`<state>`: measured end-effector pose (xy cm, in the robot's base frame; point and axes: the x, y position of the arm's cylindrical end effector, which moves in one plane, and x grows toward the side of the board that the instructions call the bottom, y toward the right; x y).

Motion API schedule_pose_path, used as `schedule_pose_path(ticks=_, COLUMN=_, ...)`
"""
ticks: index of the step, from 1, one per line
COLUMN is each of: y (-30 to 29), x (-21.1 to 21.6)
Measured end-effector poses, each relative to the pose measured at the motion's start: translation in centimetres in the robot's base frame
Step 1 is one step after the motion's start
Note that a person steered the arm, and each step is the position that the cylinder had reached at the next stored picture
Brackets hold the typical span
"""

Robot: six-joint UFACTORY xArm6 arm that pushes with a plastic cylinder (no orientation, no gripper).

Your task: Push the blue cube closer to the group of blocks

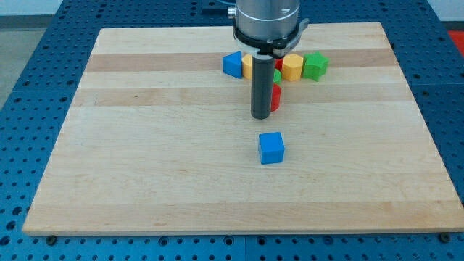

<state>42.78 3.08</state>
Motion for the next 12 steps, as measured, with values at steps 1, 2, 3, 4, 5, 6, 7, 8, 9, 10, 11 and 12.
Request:
schedule_pose_path(ticks=1, y=0.0, x=-0.1)
schedule_pose_path(ticks=2, y=0.0, x=-0.1)
schedule_pose_path(ticks=3, y=0.0, x=1.1)
schedule_pose_path(ticks=4, y=2.7, x=3.1)
schedule_pose_path(ticks=5, y=7.2, x=3.4)
schedule_pose_path(ticks=6, y=8.9, x=5.8)
schedule_pose_path(ticks=7, y=9.0, x=9.1)
schedule_pose_path(ticks=8, y=8.2, x=11.8)
schedule_pose_path(ticks=9, y=4.6, x=12.7)
schedule_pose_path(ticks=10, y=1.2, x=12.6)
schedule_pose_path(ticks=11, y=0.1, x=11.6)
schedule_pose_path(ticks=12, y=0.1, x=9.5)
